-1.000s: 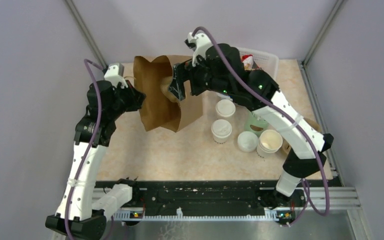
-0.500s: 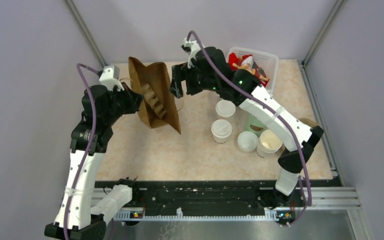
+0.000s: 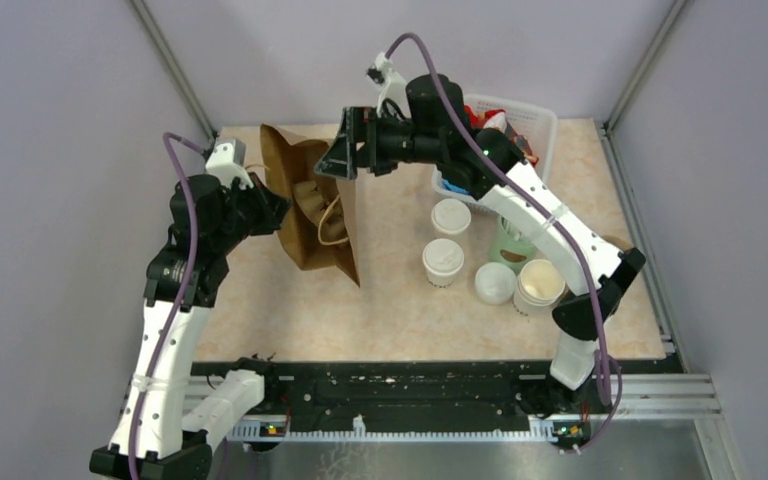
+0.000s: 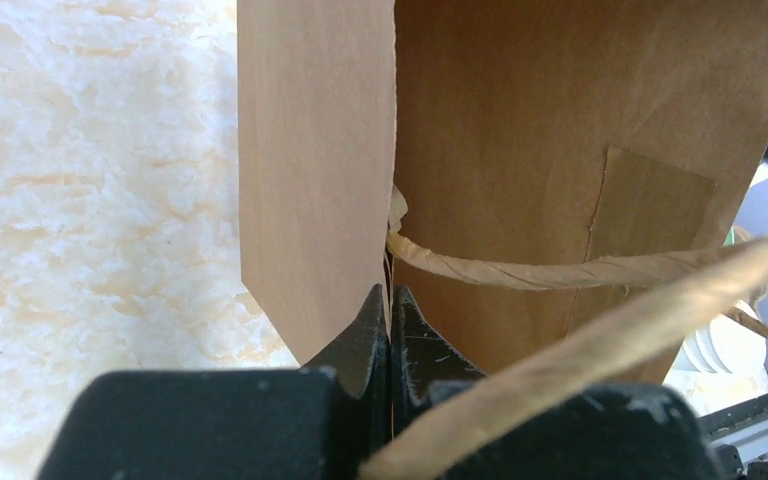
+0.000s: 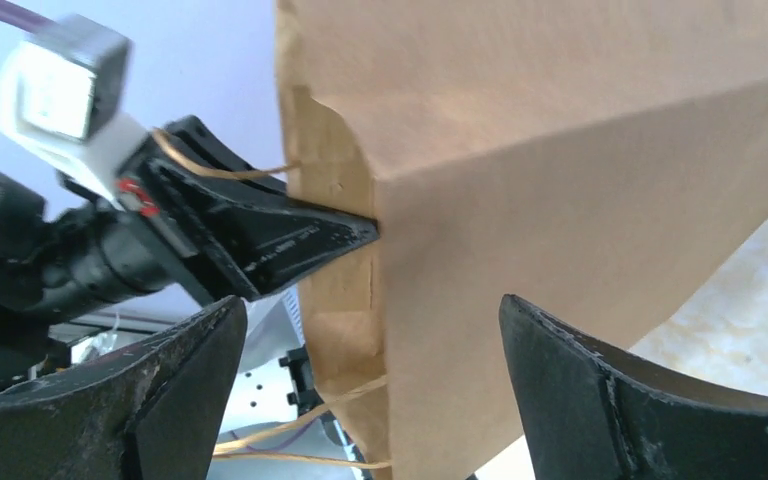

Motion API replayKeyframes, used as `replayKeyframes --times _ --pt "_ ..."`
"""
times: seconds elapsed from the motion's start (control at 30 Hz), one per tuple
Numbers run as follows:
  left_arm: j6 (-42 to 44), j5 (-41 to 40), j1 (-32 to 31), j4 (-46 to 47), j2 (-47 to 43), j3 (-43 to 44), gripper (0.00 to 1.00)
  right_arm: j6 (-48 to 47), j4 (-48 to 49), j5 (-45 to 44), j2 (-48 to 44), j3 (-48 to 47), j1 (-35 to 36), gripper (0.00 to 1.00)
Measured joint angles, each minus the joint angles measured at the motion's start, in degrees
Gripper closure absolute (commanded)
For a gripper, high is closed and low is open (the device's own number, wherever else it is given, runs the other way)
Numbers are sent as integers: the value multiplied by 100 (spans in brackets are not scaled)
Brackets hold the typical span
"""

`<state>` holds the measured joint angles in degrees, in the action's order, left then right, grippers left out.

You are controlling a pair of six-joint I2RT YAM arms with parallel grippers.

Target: Pack the takeout coffee

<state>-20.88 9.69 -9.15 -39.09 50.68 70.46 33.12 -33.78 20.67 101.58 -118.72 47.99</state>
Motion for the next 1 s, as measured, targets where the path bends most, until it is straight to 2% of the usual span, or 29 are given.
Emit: replayKeyframes --times 0.1,0.2,0.3,0.4,0.5,0.8,1.0 --pt "20 -11 0 0 79 0 100 -170 -358 -140 260 -984 46 24" --pt "96 -13 0 -2 188 0 100 -267 -457 -264 313 -1628 227 27" --pt "138 -15 0 -7 269 0 100 -385 -402 -372 282 -1773 656 38" --pt "157 -11 0 -4 315 0 100 -442 -433 -398 363 -1773 1032 55" --pt "162 -9 0 -2 334 2 100 -487 -474 -472 494 -1665 1154 66" --pt "247 -7 0 7 348 4 100 -837 -909 -1663 726 -776 1139 72" --pt "323 -9 0 4 348 7 100 -1488 -1602 -2959 1185 -1290 1139 69"
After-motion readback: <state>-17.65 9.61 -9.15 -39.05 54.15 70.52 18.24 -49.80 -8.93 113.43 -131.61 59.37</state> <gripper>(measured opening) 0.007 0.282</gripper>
